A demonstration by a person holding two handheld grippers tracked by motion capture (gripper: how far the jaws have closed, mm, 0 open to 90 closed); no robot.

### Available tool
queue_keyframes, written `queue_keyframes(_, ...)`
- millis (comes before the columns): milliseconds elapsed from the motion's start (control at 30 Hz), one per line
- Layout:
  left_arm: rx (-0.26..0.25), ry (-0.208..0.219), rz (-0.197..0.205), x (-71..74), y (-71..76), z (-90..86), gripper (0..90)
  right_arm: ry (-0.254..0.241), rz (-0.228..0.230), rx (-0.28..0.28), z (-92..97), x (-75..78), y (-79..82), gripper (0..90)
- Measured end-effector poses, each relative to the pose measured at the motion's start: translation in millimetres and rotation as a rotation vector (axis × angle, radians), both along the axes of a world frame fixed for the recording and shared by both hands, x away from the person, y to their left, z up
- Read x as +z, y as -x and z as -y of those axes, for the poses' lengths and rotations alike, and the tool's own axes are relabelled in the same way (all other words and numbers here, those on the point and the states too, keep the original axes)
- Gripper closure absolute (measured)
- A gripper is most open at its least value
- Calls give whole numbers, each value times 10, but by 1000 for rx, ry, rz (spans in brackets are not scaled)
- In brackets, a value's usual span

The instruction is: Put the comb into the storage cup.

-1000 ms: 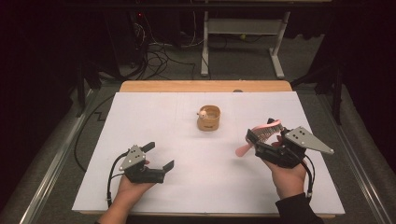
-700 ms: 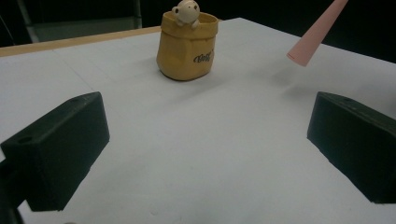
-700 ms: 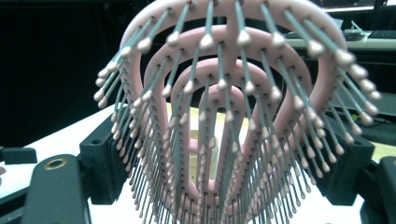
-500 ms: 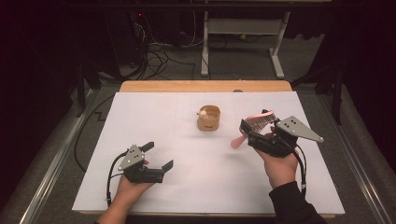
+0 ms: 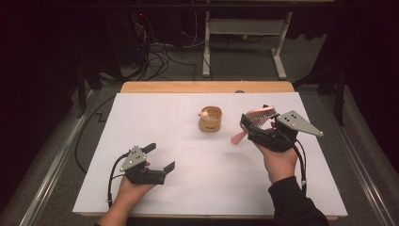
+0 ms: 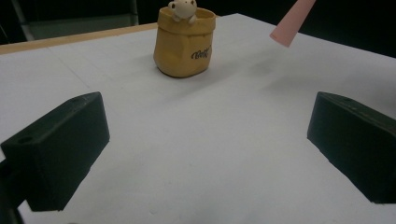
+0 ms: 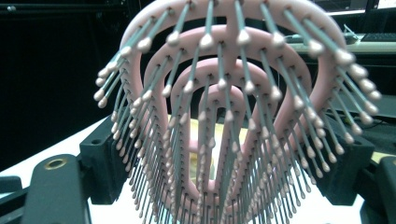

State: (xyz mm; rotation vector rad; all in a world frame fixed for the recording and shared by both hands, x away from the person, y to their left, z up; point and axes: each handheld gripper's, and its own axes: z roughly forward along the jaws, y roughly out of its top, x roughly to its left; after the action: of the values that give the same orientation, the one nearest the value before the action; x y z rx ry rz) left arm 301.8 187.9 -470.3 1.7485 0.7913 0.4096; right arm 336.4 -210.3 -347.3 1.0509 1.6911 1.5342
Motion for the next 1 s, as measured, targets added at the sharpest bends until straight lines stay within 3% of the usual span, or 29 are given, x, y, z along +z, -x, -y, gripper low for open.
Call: queue_keyframes(1000, -1, 17, 3, 0, -24, -33, 0, -18, 24, -25, -206, 224, -264, 205)
